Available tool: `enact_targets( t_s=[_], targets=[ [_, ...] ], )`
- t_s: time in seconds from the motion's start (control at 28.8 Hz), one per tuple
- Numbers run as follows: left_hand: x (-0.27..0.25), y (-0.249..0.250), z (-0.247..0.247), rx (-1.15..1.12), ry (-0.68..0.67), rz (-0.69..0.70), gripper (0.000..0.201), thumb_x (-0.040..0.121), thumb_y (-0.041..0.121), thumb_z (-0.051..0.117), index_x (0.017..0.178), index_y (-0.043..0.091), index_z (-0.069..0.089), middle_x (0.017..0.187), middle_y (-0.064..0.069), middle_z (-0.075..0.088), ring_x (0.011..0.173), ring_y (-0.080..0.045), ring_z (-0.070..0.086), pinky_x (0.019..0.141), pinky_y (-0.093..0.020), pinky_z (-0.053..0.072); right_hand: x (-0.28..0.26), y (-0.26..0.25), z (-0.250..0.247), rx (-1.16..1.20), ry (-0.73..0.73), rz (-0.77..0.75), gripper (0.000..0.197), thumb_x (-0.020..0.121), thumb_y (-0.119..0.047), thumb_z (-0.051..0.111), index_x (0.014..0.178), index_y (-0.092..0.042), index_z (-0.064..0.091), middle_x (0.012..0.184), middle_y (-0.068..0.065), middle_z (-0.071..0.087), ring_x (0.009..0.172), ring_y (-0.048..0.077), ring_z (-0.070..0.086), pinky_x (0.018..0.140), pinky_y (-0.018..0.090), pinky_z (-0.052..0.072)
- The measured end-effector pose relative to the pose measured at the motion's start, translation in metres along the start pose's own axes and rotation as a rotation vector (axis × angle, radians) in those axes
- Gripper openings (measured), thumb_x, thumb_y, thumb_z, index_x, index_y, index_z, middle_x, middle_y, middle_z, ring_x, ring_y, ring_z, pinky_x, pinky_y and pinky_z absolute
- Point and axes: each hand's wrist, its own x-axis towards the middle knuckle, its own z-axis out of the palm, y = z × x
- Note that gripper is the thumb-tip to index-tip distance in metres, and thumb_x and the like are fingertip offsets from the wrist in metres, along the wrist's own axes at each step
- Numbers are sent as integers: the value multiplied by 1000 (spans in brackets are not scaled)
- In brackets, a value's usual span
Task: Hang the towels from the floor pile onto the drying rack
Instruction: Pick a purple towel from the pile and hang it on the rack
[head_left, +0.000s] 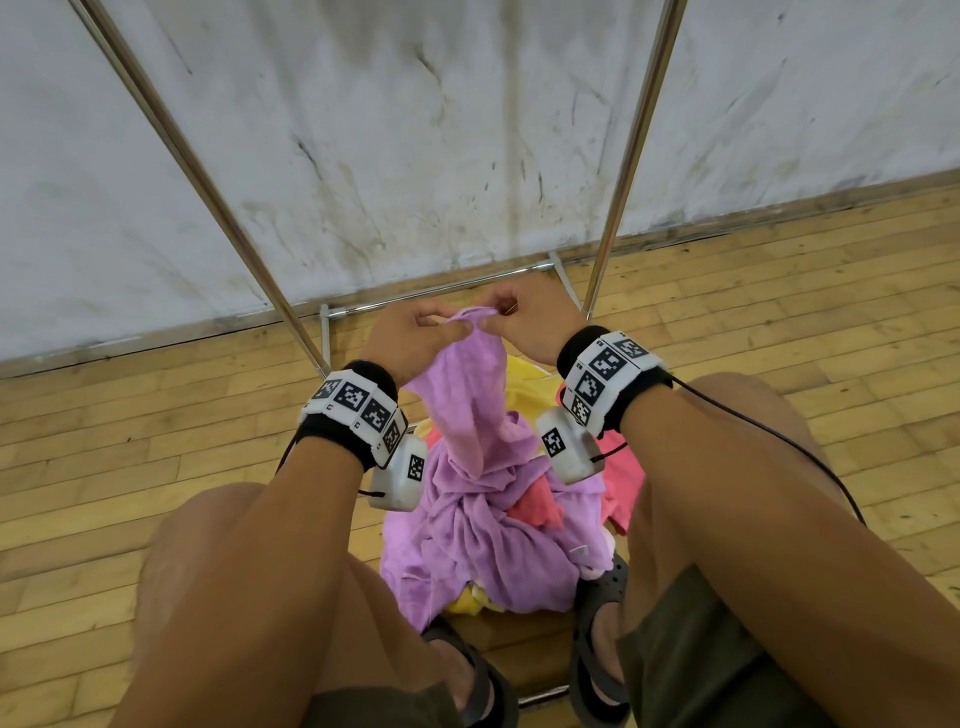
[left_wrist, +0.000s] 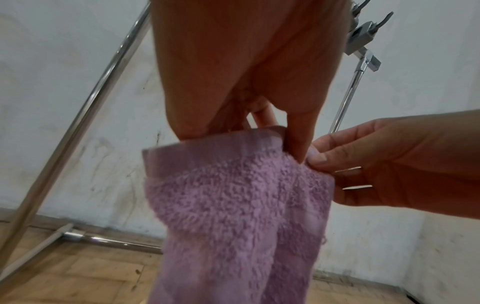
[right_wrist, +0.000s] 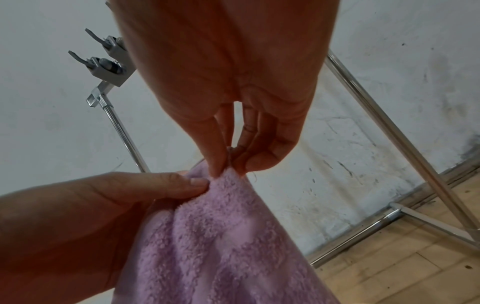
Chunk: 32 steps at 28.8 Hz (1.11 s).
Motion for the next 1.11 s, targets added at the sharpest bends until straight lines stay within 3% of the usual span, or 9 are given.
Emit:
enact_targets(
  t_s=[0.1, 0.28, 0.38, 0.52, 0.66, 0.76, 0.87, 1.01, 1.11],
  targets=[
    [-1, 1, 0, -28, -5, 22, 7, 85, 25, 75, 92, 26, 75, 60, 1, 53, 55, -15, 43, 57, -25, 38, -1, -1, -2, -10, 37, -4, 4, 86, -17, 70, 85, -21, 71, 75, -10, 63, 76, 10, 59, 65, 18, 42],
    [-2, 2, 2, 15, -9, 30, 32, 90, 26, 70, 82, -6, 69, 52, 4, 44, 47, -8, 37, 55, -27, 33, -1, -2, 0, 25, 43, -20, 20, 87, -4, 62, 97, -19, 69, 81, -15, 60, 74, -2, 55, 62, 7, 36],
    [-4, 5, 4, -136, -60, 12, 5, 88, 10, 69, 91, 10, 73, 70, -10, 59, 67, -19, 49, 66, -32, 40, -1, -2, 1, 82, 54, -48, 27, 85, 1, 59, 97, -21, 68, 86, -12, 61, 75, -2, 54, 67, 12, 41],
    [-6, 6, 4, -190, -89, 47, 16, 90, 7, 67, 95, 20, 75, 83, -19, 63, 76, -24, 50, 70, -36, 42, -1, -1, 0, 94, 41, -44, 28, 84, 0, 61, 102, -20, 67, 80, -14, 58, 77, 4, 56, 73, 18, 46],
    [-5, 4, 3, -106, -64, 99, 8, 92, 13, 68, 96, 17, 73, 77, -14, 59, 70, -21, 48, 65, -30, 40, 0, 2, 3, 10, 34, -42, 15, 89, -9, 63, 101, -14, 68, 87, -7, 64, 87, 15, 60, 77, 23, 47],
    [-1, 0, 3, -59, -39, 95, 6, 90, 17, 70, 94, 13, 74, 74, -3, 65, 69, -15, 55, 70, -30, 45, 2, 6, 5, -10, 39, -18, 7, 90, -15, 64, 96, -16, 67, 89, -5, 64, 86, 13, 59, 70, 19, 44],
    [4, -4, 2, -33, -8, 96, 9, 88, 21, 73, 86, 13, 73, 67, 10, 64, 67, -6, 57, 74, -27, 47, 4, 6, 5, 13, 43, -18, 6, 89, -15, 64, 90, -20, 67, 92, -7, 66, 91, 12, 60, 82, 26, 47],
    [3, -5, 2, -74, 19, 87, 7, 88, 21, 73, 81, 17, 72, 73, 0, 68, 71, -13, 59, 76, -34, 49, 3, 3, 5, 72, 23, -8, 11, 87, -9, 63, 88, -19, 68, 88, -5, 69, 89, 16, 65, 80, 27, 50],
    [0, -1, 3, -124, 8, 78, 4, 89, 16, 72, 89, 12, 73, 86, -19, 73, 74, -18, 61, 79, -38, 51, 1, 0, 2, 127, 64, -7, 14, 85, -7, 64, 90, -18, 69, 85, -8, 68, 83, 8, 64, 72, 15, 47]
  ],
)
